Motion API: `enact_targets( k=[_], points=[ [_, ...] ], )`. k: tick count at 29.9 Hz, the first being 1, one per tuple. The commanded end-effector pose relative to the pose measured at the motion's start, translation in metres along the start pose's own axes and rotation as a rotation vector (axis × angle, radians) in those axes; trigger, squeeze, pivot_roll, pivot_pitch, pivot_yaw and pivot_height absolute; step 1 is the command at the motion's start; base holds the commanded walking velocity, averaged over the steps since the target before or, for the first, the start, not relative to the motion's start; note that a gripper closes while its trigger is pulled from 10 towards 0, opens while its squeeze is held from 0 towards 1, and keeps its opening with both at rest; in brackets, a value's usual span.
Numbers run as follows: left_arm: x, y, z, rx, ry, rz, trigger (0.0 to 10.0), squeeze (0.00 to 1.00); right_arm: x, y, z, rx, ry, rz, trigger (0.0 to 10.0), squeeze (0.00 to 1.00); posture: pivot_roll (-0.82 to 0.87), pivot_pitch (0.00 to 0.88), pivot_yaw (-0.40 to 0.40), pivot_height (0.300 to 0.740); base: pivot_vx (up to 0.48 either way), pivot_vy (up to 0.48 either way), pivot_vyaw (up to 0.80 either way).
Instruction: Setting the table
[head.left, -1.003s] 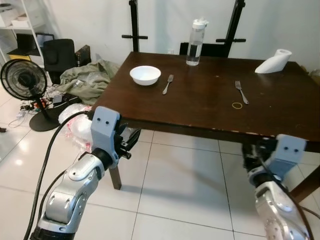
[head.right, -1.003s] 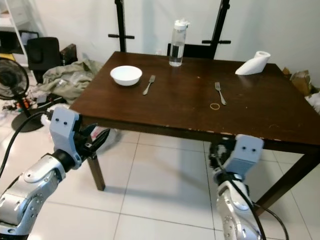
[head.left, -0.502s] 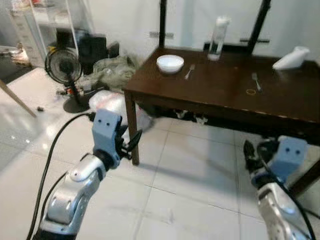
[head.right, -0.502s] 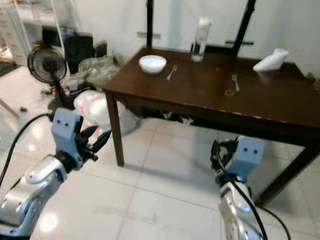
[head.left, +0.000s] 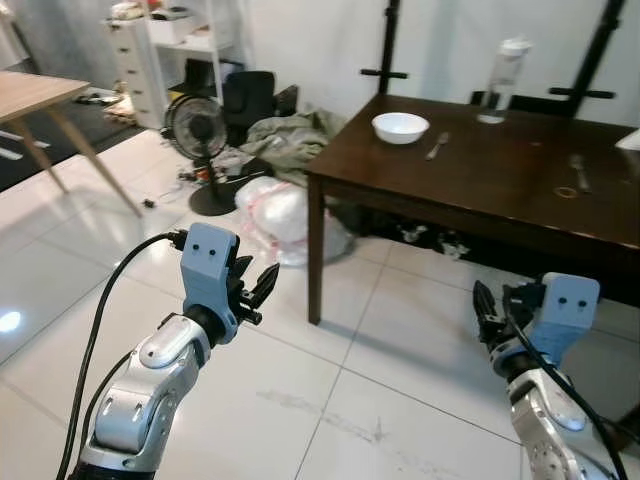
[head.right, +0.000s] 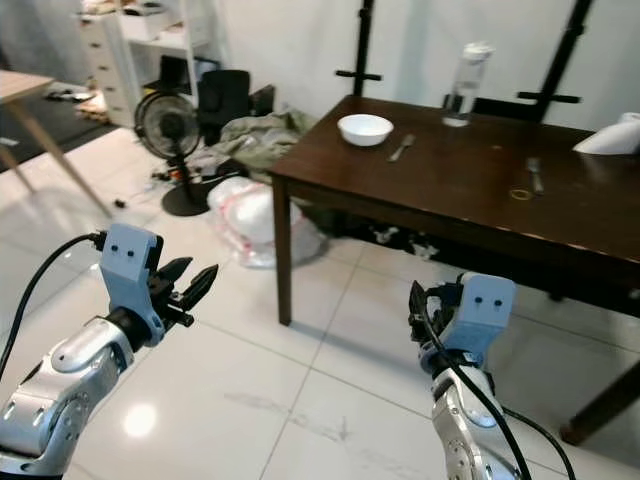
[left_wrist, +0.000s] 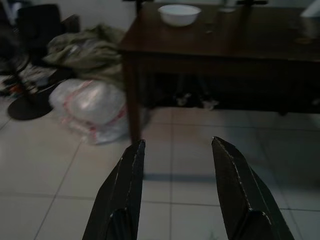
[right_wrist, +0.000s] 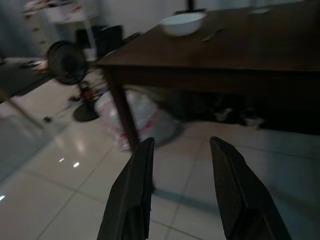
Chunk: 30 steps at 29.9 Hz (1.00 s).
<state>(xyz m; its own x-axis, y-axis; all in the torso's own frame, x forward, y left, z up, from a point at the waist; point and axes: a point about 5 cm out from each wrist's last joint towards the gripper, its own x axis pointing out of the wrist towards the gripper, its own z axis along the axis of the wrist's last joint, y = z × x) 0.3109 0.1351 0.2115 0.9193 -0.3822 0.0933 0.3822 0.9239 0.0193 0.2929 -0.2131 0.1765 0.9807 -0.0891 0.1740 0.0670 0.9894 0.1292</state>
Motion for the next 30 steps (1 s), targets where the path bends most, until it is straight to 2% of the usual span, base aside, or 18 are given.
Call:
enact_targets(
  k=[1,8,22,24,30],
  points=[
    [-0.001,0.003,-0.002,0.008,0.016,0.019,10.0,0.00,-0.003,0.004,-0.002,0.005,0.006,0.020,10.0,0.00,0.03,0.069,0.085,0.740,0.000,0.000,0.80],
    [-0.001,0.006,-0.003,0.034,0.013,0.071,10.0,0.00,-0.008,0.020,0.001,0.064,-0.031,0.147,10.0,0.00,0.04,0.073,0.086,0.740,0.000,0.000,0.80],
    [0.000,0.016,0.001,0.090,-0.024,0.166,10.0,0.00,-0.008,0.022,0.000,0.077,-0.030,0.159,10.0,0.00,0.05,0.073,0.087,0.740,0.000,0.000,0.80],
    [0.001,0.024,0.001,0.128,-0.037,0.250,10.0,0.00,-0.008,0.022,-0.001,0.080,-0.028,0.163,10.0,0.00,0.05,0.073,0.085,0.740,0.454,0.000,0.80],
    [0.000,0.032,0.002,0.136,-0.043,0.308,10.0,0.00,-0.008,0.022,-0.002,0.076,-0.025,0.165,10.0,0.00,0.05,0.073,0.081,0.740,0.467,0.000,0.80]
  ],
)
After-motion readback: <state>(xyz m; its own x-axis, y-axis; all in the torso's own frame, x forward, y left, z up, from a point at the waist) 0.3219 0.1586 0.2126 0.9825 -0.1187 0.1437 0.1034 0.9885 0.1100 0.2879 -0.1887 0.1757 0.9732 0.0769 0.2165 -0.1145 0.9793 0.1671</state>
